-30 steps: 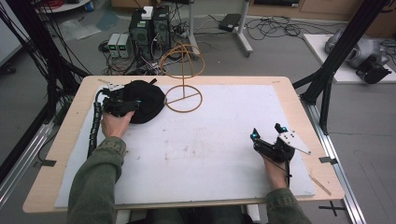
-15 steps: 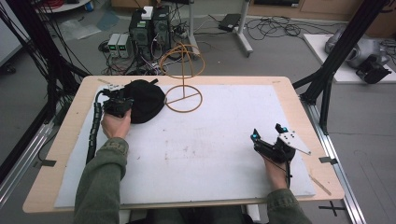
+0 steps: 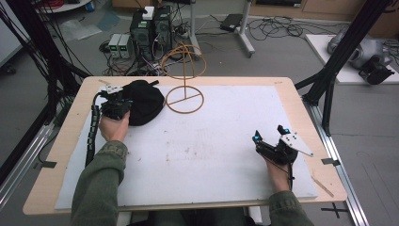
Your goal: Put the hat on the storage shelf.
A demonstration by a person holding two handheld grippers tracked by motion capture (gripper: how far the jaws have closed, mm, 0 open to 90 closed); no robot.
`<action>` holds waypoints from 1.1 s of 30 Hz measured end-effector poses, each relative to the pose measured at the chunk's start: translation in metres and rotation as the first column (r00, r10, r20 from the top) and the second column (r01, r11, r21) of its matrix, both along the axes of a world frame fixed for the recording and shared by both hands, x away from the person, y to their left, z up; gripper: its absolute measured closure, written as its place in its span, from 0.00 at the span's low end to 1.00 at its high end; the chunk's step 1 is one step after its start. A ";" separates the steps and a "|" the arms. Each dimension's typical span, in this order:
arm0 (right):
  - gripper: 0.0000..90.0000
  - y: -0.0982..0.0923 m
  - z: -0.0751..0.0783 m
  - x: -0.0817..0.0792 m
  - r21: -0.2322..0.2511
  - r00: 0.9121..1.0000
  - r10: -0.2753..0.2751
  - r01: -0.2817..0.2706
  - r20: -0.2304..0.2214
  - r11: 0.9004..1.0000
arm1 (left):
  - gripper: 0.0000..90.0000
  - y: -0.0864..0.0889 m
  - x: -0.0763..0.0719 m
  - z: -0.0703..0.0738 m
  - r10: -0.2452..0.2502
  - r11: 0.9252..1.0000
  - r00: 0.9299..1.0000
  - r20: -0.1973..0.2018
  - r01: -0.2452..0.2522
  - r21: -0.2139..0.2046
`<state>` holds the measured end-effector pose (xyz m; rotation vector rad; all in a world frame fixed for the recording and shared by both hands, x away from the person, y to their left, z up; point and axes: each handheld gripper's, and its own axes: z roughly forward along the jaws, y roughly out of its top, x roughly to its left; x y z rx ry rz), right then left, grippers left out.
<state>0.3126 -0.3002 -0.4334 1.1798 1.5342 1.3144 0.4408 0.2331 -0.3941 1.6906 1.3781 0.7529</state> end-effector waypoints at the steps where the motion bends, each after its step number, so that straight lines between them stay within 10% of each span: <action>1: 0.11 0.000 0.000 0.000 0.000 1.000 -0.001 0.001 0.000 1.000 | 0.98 0.000 -0.001 0.001 -0.003 1.000 1.000 0.005 0.003 -0.002; 20: 0.11 0.003 0.001 -0.002 0.016 1.000 0.001 -0.001 0.008 1.000 | 0.98 0.018 -0.046 0.024 0.019 0.999 0.985 0.174 -0.011 -0.044; 33: 0.11 0.006 0.001 -0.002 0.012 1.000 0.009 -0.009 0.008 1.000 | 0.97 0.019 -0.068 0.045 0.024 0.995 0.939 0.344 0.012 -0.103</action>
